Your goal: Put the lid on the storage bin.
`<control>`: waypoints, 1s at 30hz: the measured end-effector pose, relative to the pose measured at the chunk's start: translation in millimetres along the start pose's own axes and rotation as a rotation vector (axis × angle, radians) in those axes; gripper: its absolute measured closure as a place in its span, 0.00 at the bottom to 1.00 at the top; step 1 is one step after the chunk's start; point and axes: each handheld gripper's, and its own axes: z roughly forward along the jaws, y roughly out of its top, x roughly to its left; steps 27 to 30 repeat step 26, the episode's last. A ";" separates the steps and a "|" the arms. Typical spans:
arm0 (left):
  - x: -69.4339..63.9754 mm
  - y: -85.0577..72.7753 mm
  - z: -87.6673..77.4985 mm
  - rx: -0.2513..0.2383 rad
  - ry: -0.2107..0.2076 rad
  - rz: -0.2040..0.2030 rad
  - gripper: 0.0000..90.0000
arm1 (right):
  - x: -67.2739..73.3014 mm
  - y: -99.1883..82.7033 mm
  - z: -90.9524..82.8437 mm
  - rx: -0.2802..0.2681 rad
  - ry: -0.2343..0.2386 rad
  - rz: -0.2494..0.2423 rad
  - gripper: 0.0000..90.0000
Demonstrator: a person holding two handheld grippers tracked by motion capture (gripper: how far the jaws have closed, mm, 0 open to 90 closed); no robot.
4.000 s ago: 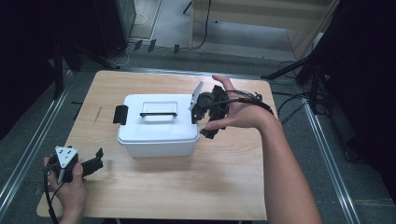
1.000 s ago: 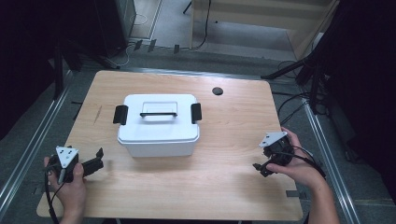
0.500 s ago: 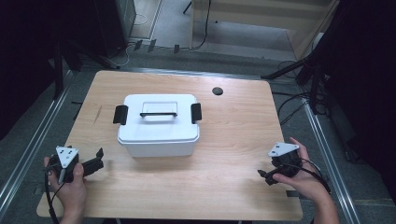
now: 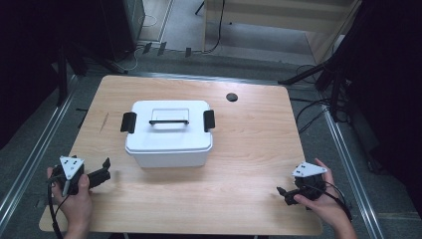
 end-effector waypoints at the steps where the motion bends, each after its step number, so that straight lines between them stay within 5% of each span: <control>1: 0.2 0.1 0.0 0.000 0.000 0.003 0.00 | 0.5 -2.0 0.2 -0.010 -0.015 0.009 0.00; 18: -0.4 0.2 0.3 0.005 -0.011 0.010 0.00 | 5.6 -38.5 1.4 -0.166 -0.089 0.228 0.00; 25: -0.5 1.0 1.7 0.018 -0.017 0.013 0.00 | 6.3 -45.9 2.8 -0.215 -0.120 0.288 0.00; 30: -0.5 1.0 1.7 0.018 -0.017 0.013 0.00 | 6.3 -45.9 2.8 -0.215 -0.120 0.288 0.00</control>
